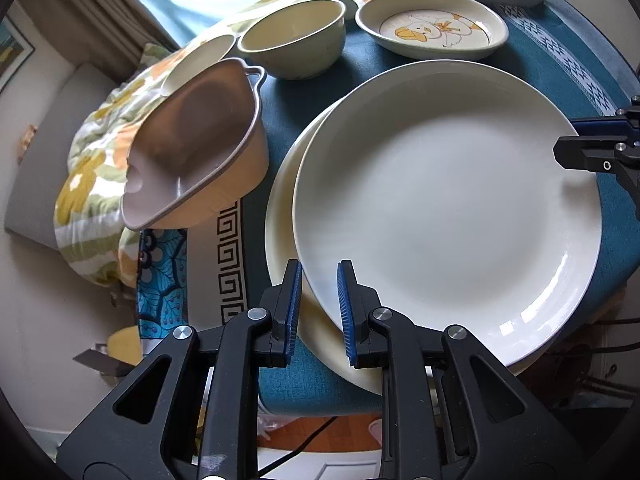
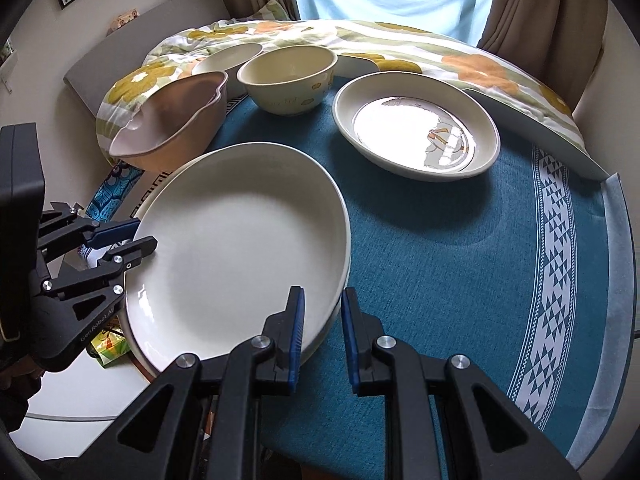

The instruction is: Organize plates and bowls

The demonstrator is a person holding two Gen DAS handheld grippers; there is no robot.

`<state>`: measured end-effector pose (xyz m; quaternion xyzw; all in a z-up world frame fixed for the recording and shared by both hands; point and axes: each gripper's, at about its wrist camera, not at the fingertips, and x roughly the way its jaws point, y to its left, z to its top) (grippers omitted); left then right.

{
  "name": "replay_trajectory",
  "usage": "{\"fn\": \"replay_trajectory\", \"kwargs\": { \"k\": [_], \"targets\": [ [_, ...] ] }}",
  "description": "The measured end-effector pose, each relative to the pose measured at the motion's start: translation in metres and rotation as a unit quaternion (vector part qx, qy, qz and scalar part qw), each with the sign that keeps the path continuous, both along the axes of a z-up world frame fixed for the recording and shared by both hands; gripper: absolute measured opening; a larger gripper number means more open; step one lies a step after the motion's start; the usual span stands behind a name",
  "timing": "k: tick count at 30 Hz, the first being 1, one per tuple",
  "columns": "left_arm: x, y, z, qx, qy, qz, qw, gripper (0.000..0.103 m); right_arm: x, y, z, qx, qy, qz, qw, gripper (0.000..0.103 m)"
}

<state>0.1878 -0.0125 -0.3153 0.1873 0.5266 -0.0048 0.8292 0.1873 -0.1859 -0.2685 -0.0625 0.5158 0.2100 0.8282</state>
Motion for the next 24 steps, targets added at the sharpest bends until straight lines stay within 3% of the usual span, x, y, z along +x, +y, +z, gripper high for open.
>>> {"fn": "replay_trajectory", "kwargs": {
  "k": [16, 24],
  "targets": [
    [-0.010, -0.001, 0.003, 0.033, -0.011, -0.014, 0.9993, 0.016, -0.002, 0.011, -0.002, -0.016, 0.014, 0.000, 1.000, 0.017],
    [-0.011, 0.003, 0.006, 0.021, -0.009, -0.016, 0.9996, 0.016, -0.004, 0.014, -0.004, -0.012, 0.016, -0.007, 1.000, 0.017]
  ]
}}
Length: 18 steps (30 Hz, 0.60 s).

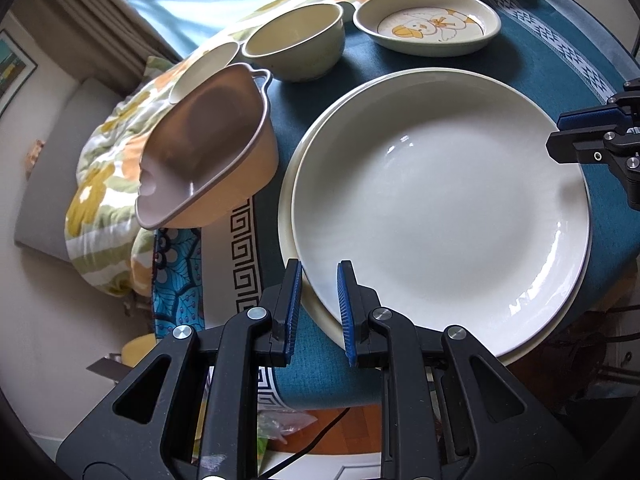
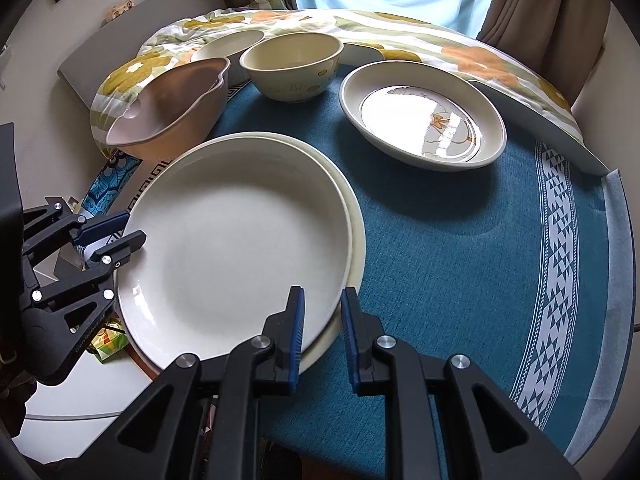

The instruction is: Organize plates and bowls

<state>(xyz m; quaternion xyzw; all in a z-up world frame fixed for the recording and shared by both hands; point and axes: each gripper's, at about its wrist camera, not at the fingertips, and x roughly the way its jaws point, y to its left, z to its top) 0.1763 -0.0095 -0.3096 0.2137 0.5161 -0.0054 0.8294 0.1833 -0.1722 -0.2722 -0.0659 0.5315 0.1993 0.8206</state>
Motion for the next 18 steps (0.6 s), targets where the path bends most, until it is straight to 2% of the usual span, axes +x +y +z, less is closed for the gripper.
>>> {"fn": "replay_trajectory", "kwargs": {
  "k": [4, 10, 11, 12, 13, 14, 15, 16, 17, 18],
  "targets": [
    [-0.003, 0.003, 0.014, -0.023, 0.000, -0.001, 0.9997, 0.016, -0.005, -0.007, 0.016, 0.027, -0.008, -0.017, 0.999, 0.017],
    [-0.014, 0.000, 0.081, -0.079, -0.051, -0.017, 0.9954, 0.016, -0.023, -0.026, 0.077, 0.063, -0.058, -0.055, 0.995, 0.017],
    [-0.016, 0.000, 0.094, -0.088, -0.066, -0.019, 0.9938, 0.023, -0.026, -0.031, 0.087, 0.070, -0.067, -0.062, 0.993, 0.017],
    [-0.017, -0.001, 0.106, -0.094, -0.080, -0.021, 0.9921, 0.049, -0.028, -0.036, 0.097, 0.077, -0.074, -0.070, 0.992, 0.017],
    [-0.017, -0.001, 0.117, -0.100, -0.093, -0.022, 0.9904, 0.071, -0.031, -0.041, 0.106, 0.083, -0.083, -0.081, 0.990, 0.021],
    [-0.018, -0.002, 0.127, -0.107, -0.110, -0.023, 0.9879, 0.102, -0.034, -0.046, 0.115, 0.087, -0.095, -0.094, 0.987, 0.028],
    [-0.020, -0.002, 0.138, -0.119, -0.134, -0.028, 0.9833, 0.103, -0.037, -0.051, 0.123, 0.092, -0.107, -0.105, 0.985, 0.058],
    [-0.020, -0.004, 0.145, -0.135, -0.142, -0.036, 0.9799, 0.103, -0.039, -0.056, 0.130, 0.097, -0.118, -0.111, 0.982, 0.096],
    [-0.016, -0.006, 0.150, -0.148, -0.140, -0.042, 0.9781, 0.103, -0.041, -0.062, 0.137, 0.103, -0.130, -0.115, 0.979, 0.103],
    [-0.011, -0.008, 0.153, -0.153, -0.135, -0.044, 0.9780, 0.103, -0.042, -0.066, 0.142, 0.104, -0.141, -0.120, 0.977, 0.103]
  ]
}}
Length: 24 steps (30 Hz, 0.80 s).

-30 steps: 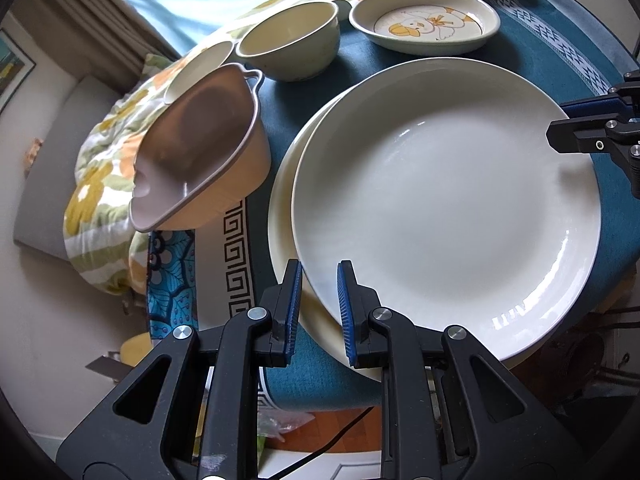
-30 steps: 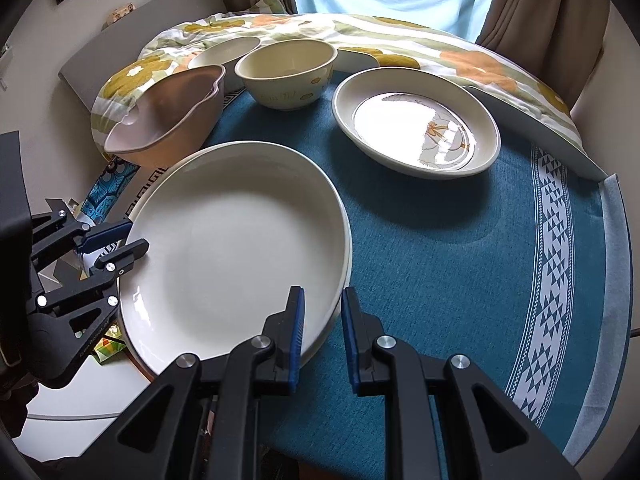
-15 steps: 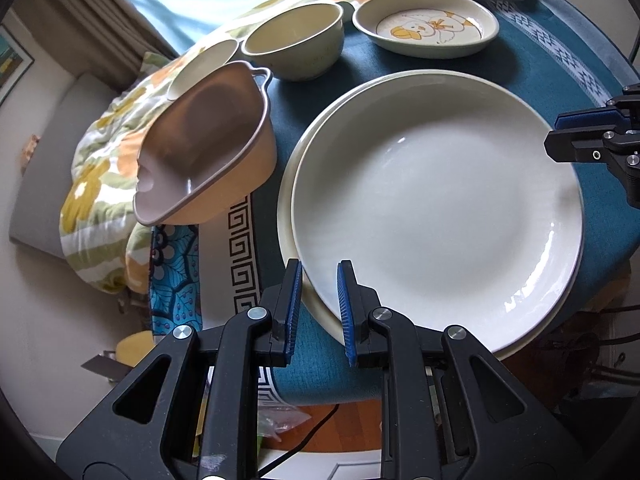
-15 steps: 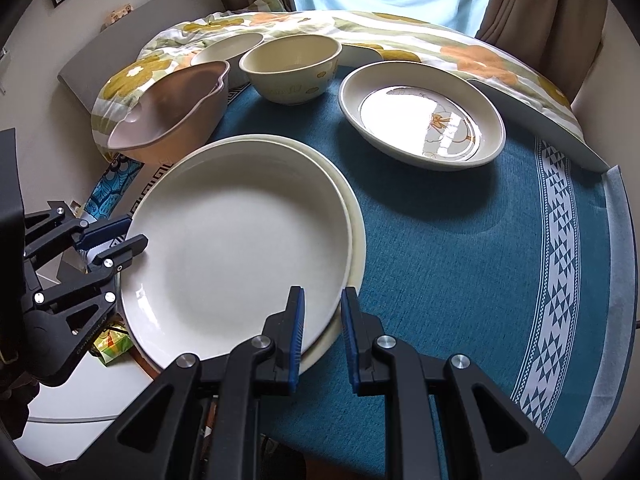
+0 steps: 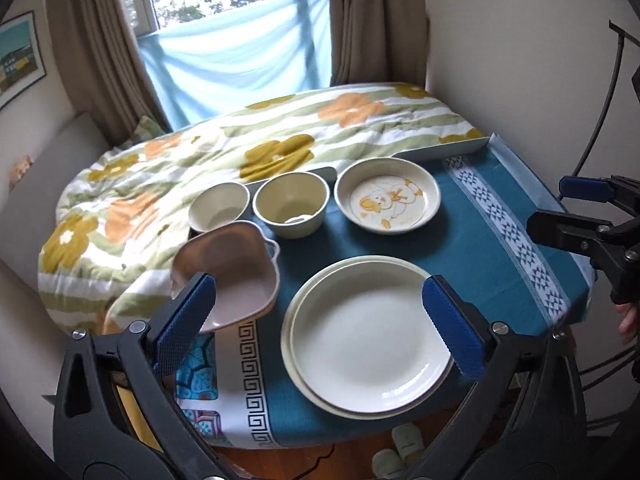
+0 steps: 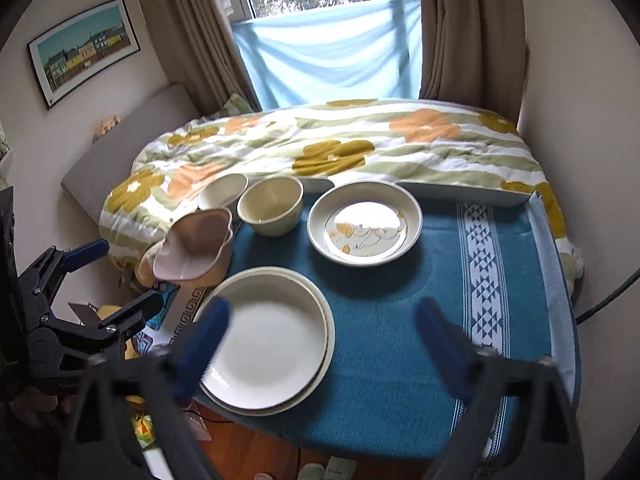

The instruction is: Organize plates and bowls

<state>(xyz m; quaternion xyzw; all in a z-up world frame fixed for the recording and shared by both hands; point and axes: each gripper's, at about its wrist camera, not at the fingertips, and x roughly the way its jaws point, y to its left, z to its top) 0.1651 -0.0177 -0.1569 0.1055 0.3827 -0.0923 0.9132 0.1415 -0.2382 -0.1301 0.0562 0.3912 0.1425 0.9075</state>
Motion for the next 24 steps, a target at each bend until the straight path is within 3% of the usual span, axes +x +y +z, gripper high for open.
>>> {"fn": "replay_trajectory", "kwargs": {
  "k": [3, 7, 14, 19, 23, 24],
  "targets": [
    [0.016, -0.005, 0.005, -0.019, 0.012, 0.002, 0.9998, 0.103, 0.007, -0.016, 0.009, -0.021, -0.007, -0.019, 1.000, 0.103],
    [0.040, -0.009, 0.003, -0.070, 0.034, 0.015, 0.9968, 0.103, 0.035, -0.041, 0.011, -0.041, 0.023, -0.022, 0.999, 0.103],
    [0.100, -0.025, -0.036, -0.125, 0.089, 0.064, 0.9861, 0.103, 0.109, -0.079, -0.011, -0.028, 0.045, -0.014, 0.999, 0.103],
    [0.147, -0.034, -0.079, -0.164, 0.144, 0.122, 0.9681, 0.099, 0.175, -0.090, -0.059, 0.006, 0.107, 0.041, 0.993, 0.103],
    [0.175, -0.033, -0.113, -0.196, 0.184, 0.168, 0.9485, 0.086, 0.219, -0.082, -0.095, 0.000, 0.137, 0.099, 0.986, 0.101],
    [0.181, -0.033, -0.121, -0.199, 0.192, 0.176, 0.9450, 0.076, 0.228, -0.079, -0.104, -0.005, 0.145, 0.112, 0.983, 0.094]
  ]
}}
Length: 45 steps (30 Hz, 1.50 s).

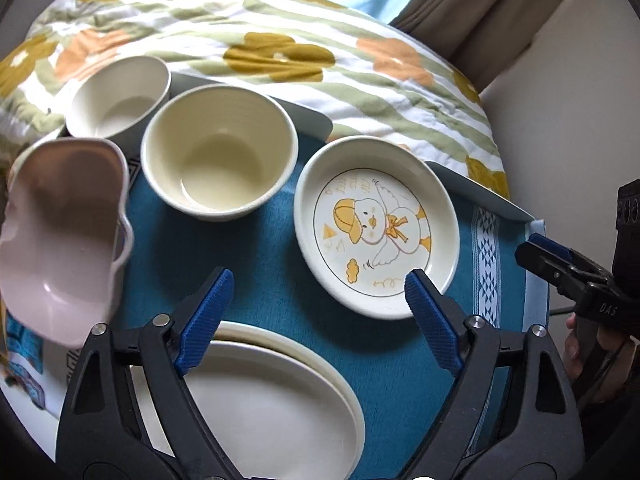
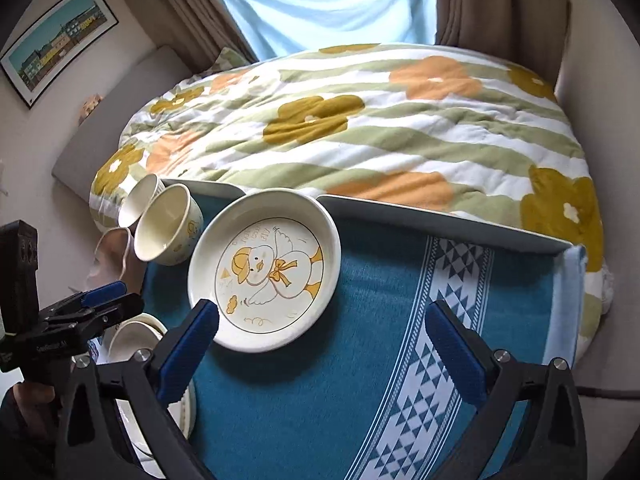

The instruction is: Organize plates and bowls

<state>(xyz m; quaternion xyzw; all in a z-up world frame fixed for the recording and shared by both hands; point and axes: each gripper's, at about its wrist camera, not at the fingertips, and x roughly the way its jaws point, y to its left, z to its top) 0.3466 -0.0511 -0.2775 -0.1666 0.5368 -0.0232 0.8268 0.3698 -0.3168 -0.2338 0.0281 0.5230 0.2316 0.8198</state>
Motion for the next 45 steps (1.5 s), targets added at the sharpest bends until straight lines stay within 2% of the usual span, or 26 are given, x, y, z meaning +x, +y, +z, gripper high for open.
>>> {"fn": "replay_trajectory", "kwargs": {
  "k": [1, 2, 4, 5, 7, 10, 11, 14, 16, 17, 20, 23, 27, 32, 39, 45],
  "targets": [
    [0.006, -0.001, -0.007, -0.001, 0.008, 0.006, 0.9999, 0.071, 0.009, 0.003, -0.010, -0.001, 0.011, 0.015, 1.000, 0.084],
    [0.010, -0.002, -0.015, -0.001, 0.018, 0.011, 0.9998, 0.062, 0.017, 0.006, -0.018, -0.001, 0.021, 0.028, 0.999, 0.079],
    [0.017, -0.005, -0.029, -0.003, 0.034, 0.018, 0.9993, 0.054, 0.031, 0.012, -0.034, -0.002, 0.035, 0.052, 0.998, 0.066],
    [0.021, -0.007, -0.034, -0.002, 0.038, 0.021, 0.9991, 0.048, 0.035, 0.014, -0.040, -0.003, 0.039, 0.062, 0.997, 0.063],
    [0.026, -0.011, -0.041, -0.003, 0.043, 0.023, 0.9988, 0.047, 0.042, 0.018, -0.048, 0.000, 0.042, 0.081, 0.996, 0.058],
    [0.030, -0.016, -0.051, 0.001, 0.052, 0.026, 0.9983, 0.041, 0.050, 0.022, -0.056, 0.001, 0.042, 0.103, 0.994, 0.057],
    [0.031, -0.017, -0.053, 0.002, 0.054, 0.027, 0.9982, 0.036, 0.053, 0.022, -0.058, 0.003, 0.042, 0.107, 0.993, 0.057],
    [0.034, -0.018, -0.059, 0.000, 0.057, 0.033, 0.9978, 0.029, 0.057, 0.025, -0.062, 0.011, 0.046, 0.122, 0.991, 0.044],
    [0.036, -0.017, -0.060, 0.001, 0.058, 0.036, 0.9977, 0.019, 0.059, 0.027, -0.065, 0.012, 0.048, 0.129, 0.990, 0.026],
    [0.036, -0.017, -0.062, 0.003, 0.059, 0.037, 0.9976, 0.013, 0.060, 0.026, -0.066, 0.012, 0.046, 0.127, 0.991, 0.024],
    [0.037, -0.016, -0.064, 0.001, 0.057, 0.038, 0.9976, 0.012, 0.063, 0.023, -0.069, 0.012, 0.045, 0.117, 0.992, 0.013],
    [0.036, -0.014, -0.064, 0.005, 0.056, 0.039, 0.9977, 0.012, 0.065, 0.021, -0.071, 0.023, 0.049, 0.114, 0.992, 0.011],
    [0.036, -0.018, -0.062, 0.021, 0.055, 0.033, 0.9977, 0.012, 0.061, 0.022, -0.067, 0.021, 0.038, 0.115, 0.992, 0.011],
    [0.030, -0.017, -0.051, 0.023, 0.043, 0.028, 0.9984, 0.012, 0.053, 0.020, -0.057, 0.033, 0.024, 0.111, 0.993, 0.012],
    [0.009, -0.007, -0.015, 0.031, 0.008, 0.007, 0.9995, 0.012, 0.027, 0.024, -0.030, 0.037, -0.003, 0.098, 0.995, 0.012],
    [-0.023, 0.012, 0.023, 0.031, -0.028, -0.025, 0.9988, 0.012, -0.018, 0.034, 0.005, 0.038, -0.032, 0.066, 0.997, 0.012]
  ]
}}
